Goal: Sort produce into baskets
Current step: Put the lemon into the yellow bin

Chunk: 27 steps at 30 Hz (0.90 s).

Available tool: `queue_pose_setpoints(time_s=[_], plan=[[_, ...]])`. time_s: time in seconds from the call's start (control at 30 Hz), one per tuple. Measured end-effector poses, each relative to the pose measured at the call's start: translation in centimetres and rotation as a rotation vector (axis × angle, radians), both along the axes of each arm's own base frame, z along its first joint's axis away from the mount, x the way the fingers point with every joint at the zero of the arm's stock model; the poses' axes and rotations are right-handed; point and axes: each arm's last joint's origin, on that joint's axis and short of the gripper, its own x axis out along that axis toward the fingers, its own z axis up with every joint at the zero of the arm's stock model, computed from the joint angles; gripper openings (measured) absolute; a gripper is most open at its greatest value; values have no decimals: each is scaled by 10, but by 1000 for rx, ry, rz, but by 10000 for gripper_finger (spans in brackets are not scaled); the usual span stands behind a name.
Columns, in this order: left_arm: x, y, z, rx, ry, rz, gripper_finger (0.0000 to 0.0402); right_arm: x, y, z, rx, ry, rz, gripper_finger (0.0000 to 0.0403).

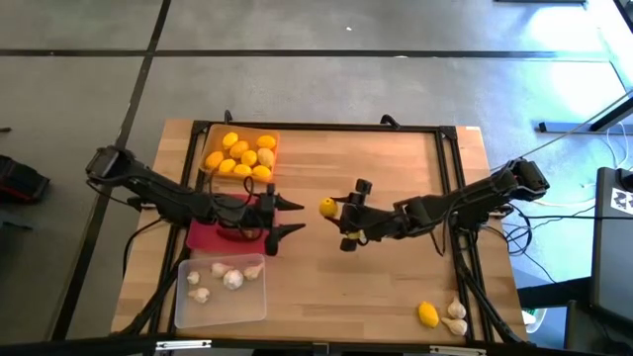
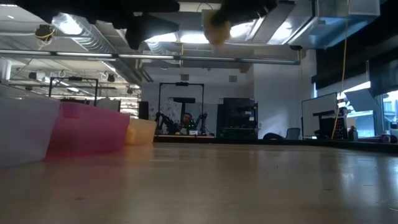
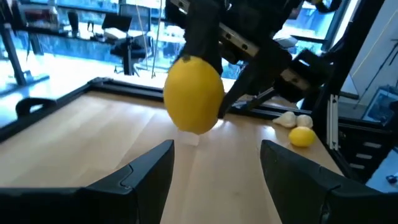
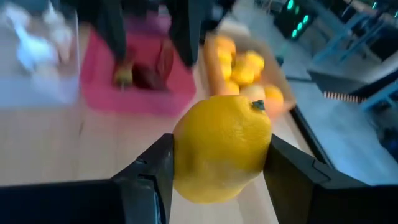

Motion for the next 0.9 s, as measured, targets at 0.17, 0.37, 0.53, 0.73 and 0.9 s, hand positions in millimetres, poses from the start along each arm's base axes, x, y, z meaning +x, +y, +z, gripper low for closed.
queue_pose_setpoints(time_s=[0.17,0.37,0.53,0.73,0.9], plan=[[9,-3,-6,81,-34,-11,235,7,2,15,19,-157,15,182],[15,-3,-3,164,-118,33,235,12,4,28,58,-306,19,182],[15,-3,2,178,-168,48,235,13,5,34,87,-364,62,182],[13,-3,10,248,-233,67,235,17,7,36,135,-422,59,182],[11,-7,15,366,-257,67,235,20,7,33,175,-445,33,182]])
